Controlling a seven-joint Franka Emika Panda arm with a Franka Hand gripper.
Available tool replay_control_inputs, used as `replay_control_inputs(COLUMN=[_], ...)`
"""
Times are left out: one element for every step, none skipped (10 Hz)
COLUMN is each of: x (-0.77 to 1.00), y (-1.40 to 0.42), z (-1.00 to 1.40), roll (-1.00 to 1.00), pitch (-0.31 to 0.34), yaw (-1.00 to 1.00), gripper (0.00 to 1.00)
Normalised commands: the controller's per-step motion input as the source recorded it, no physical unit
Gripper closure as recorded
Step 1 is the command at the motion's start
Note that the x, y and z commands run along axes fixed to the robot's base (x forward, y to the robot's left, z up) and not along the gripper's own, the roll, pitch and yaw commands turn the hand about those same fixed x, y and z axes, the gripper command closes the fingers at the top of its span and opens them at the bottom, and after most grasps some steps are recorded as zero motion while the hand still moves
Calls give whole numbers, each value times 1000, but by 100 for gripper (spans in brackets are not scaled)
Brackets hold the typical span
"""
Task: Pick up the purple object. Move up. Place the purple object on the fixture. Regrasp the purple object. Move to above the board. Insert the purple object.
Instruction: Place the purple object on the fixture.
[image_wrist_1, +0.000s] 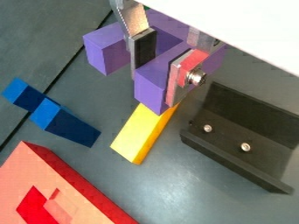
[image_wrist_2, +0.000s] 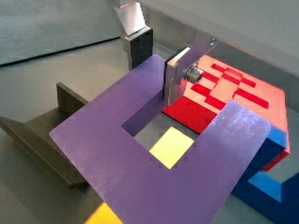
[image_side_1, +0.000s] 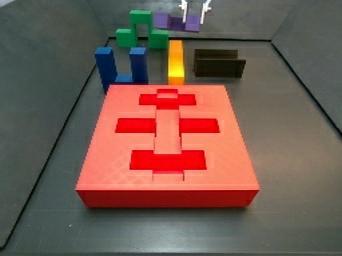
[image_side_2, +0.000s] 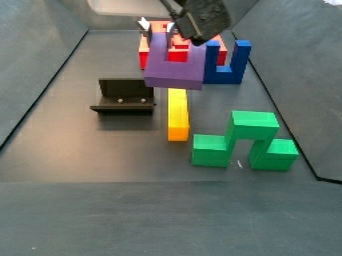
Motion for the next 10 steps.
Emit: replay_control_inputs(x=[1000, 1000, 1000, 1000, 1000, 1000, 1000, 1000, 883, 800], y=[0, 0, 0, 14, 0, 0, 0, -131, -166, -114], z=[0, 0, 0, -63, -149, -171, -220, -180, -37, -86], roll=[-251, -240, -229, -231, -331, -411, -463, -351, -157, -83], pitch=[0, 0, -129, -80, 0, 0, 0, 83, 254, 414], yaw=[-134, -86, -71, -40, -14, 0, 0, 86, 286, 314], gripper=[100, 100, 100, 100, 100, 100, 100, 100, 100, 100])
